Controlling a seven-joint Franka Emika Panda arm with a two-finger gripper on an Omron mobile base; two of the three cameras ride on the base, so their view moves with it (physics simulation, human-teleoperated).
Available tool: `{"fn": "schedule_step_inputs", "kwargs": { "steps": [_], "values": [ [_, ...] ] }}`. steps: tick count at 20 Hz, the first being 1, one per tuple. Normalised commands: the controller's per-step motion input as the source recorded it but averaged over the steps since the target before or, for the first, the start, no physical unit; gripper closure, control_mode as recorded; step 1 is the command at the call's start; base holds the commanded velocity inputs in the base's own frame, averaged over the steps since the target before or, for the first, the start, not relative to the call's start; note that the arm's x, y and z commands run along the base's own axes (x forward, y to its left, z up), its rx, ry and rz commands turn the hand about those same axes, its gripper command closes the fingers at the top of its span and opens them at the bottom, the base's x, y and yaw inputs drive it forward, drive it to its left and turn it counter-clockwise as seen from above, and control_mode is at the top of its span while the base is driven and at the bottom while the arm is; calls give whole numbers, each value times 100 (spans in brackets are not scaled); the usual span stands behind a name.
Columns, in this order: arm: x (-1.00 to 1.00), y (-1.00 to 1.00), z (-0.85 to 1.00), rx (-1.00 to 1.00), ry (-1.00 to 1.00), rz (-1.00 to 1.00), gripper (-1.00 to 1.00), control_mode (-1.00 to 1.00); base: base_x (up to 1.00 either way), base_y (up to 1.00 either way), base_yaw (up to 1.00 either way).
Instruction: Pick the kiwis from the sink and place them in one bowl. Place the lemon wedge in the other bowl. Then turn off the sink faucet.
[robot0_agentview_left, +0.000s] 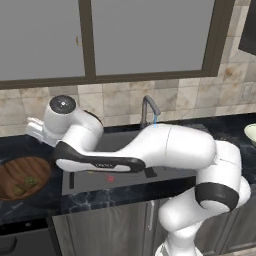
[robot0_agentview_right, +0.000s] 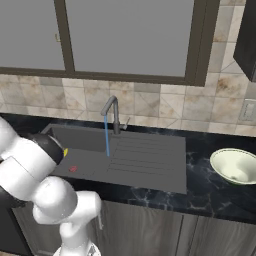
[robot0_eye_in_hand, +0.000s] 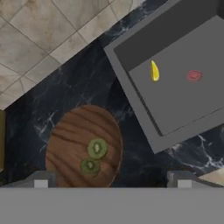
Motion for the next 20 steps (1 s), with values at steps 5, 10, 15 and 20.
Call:
{"fn": "schedule_step_inputs", "kwargs": {
  "steps": [5,10,15,20],
  "values": [
    [-49,-100,30,-4,3,0,-100,-100,0,0,0],
    [-7,-100,0,-11,12,0,-100,-100,0,0,0],
    [2,-77,0,-20,25,5,-100,-100,0,0,0],
    [12,-37,-1,-26,33,16,-100,-100,0,0,0]
  ]
}}
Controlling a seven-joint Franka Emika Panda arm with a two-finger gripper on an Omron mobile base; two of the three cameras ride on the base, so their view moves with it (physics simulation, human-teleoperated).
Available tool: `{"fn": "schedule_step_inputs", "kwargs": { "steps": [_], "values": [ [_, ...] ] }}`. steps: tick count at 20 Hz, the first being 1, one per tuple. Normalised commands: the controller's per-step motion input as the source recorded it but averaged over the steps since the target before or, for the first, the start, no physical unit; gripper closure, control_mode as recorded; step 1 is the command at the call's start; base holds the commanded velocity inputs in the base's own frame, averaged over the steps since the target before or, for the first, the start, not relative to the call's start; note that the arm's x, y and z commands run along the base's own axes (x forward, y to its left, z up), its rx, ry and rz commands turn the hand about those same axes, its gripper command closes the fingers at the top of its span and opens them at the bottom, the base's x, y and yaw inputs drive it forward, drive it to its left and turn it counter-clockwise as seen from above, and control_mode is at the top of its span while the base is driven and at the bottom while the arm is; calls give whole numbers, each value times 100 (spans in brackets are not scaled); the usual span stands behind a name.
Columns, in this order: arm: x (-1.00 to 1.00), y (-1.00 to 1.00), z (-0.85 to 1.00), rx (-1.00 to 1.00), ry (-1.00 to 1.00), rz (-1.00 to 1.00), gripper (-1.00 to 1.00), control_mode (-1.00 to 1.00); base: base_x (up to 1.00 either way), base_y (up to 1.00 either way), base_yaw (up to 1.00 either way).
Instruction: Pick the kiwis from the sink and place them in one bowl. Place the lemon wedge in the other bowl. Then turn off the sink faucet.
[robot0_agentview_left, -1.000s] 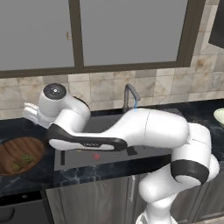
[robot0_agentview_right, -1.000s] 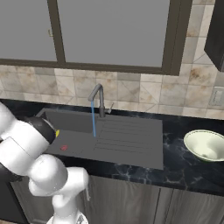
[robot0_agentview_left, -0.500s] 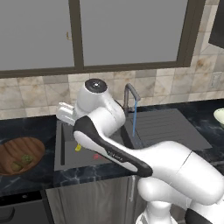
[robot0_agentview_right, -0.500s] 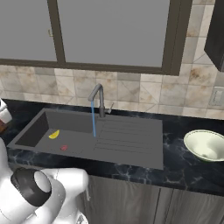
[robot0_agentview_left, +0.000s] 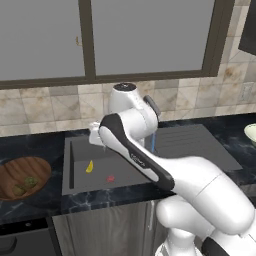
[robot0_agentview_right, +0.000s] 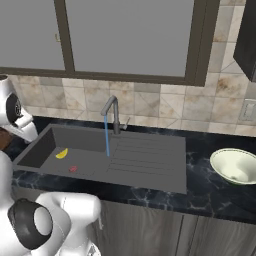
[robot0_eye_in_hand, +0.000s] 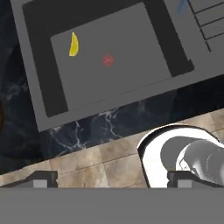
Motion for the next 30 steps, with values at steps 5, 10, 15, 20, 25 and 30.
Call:
{"fn": "schedule_step_inputs", "kwargs": {
  "steps": [5,10,15,20,25,30],
  "values": [
    [11,-26,-8,-25,29,20,-100,-100,0,0,0],
    [15,-17,-46,-10,0,18,-100,-100,0,0,0],
    [14,0,-39,3,-19,1,-100,-100,0,0,0],
    [17,0,-35,17,-15,-11,-100,-100,0,0,0],
    [2,0,-39,23,-6,-13,-100,-100,0,0,0],
    [12,0,-11,8,0,-6,-100,-100,0,0,0]
  ]
}}
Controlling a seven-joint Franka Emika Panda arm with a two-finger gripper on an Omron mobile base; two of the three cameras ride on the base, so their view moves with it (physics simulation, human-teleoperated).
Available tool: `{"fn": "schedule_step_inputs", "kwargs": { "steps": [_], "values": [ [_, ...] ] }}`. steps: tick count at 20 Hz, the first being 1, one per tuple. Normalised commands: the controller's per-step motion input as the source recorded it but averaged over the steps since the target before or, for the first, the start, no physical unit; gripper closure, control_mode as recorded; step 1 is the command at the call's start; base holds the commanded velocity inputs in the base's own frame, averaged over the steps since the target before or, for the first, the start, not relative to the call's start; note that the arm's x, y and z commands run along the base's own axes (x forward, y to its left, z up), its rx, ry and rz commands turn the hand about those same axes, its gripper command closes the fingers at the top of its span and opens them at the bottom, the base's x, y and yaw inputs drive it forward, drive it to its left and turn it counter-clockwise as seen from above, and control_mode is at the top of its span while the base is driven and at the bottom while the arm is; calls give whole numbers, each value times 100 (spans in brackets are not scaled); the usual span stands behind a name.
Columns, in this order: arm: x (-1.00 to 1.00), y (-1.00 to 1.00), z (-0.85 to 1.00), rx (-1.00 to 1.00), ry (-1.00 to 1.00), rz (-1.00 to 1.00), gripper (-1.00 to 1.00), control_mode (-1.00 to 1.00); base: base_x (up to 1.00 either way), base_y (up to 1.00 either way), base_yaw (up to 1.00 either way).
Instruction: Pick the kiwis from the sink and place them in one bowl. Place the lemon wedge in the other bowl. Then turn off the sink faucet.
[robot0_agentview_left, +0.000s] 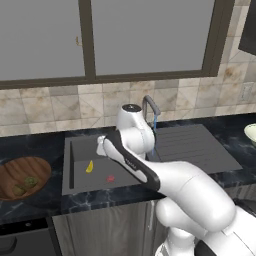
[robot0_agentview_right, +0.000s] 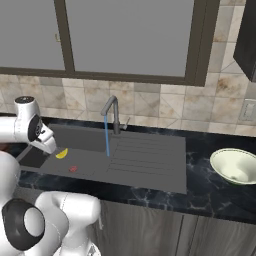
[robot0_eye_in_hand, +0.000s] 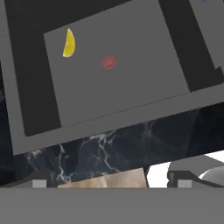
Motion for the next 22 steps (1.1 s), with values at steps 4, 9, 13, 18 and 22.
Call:
{"fn": "schedule_step_inputs", "kwargs": {
  "steps": [4,9,13,18,22],
  "values": [
    [21,0,-14,0,0,-4,-100,-100,0,0,0],
    [46,0,-17,1,0,0,-100,-100,0,0,0],
    [61,2,-12,3,0,0,-100,-100,0,0,0],
    [49,12,-20,1,0,0,-100,-100,0,0,0],
    [31,15,-31,0,0,0,-100,-100,0,0,0]
  ]
}}
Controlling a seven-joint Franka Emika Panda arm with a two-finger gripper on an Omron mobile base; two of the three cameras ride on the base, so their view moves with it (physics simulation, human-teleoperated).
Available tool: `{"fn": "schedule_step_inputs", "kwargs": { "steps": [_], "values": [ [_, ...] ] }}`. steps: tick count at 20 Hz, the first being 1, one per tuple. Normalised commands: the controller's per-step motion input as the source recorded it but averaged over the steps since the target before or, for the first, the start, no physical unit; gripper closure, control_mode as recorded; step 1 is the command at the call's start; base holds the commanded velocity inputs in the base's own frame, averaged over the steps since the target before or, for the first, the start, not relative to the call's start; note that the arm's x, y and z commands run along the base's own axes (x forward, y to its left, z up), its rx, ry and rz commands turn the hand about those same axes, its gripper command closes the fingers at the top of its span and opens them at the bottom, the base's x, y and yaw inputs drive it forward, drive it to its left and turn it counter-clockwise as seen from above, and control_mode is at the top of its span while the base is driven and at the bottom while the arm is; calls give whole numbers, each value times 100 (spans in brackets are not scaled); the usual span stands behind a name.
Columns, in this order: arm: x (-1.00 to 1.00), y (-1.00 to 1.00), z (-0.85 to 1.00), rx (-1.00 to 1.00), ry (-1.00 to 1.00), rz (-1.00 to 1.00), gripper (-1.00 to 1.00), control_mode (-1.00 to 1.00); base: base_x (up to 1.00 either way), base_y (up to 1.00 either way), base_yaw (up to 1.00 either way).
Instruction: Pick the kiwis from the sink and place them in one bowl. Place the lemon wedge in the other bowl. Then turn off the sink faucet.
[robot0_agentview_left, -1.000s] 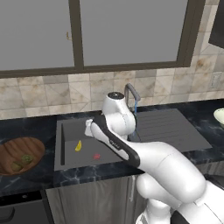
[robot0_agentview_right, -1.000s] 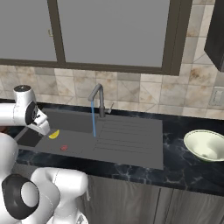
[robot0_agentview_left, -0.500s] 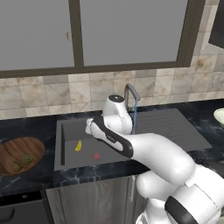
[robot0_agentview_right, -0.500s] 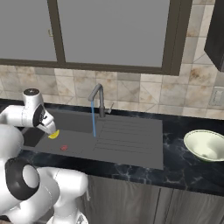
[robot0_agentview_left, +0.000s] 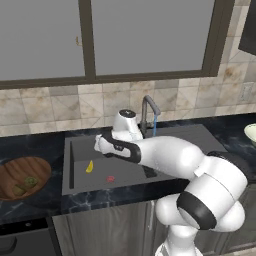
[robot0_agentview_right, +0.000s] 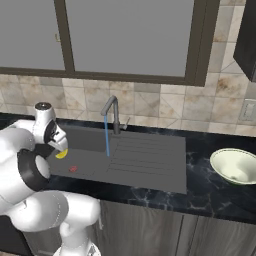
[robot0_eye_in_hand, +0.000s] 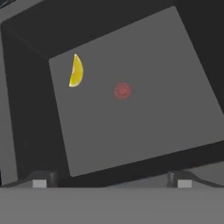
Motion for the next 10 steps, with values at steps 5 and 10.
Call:
{"fn": "schedule_step_inputs", "kwargs": {
  "steps": [5,10],
  "values": [
    [28,16,-32,0,0,0,-100,-100,0,0,0],
    [26,4,-33,0,-1,0,-100,-100,0,0,0]
  ]
}}
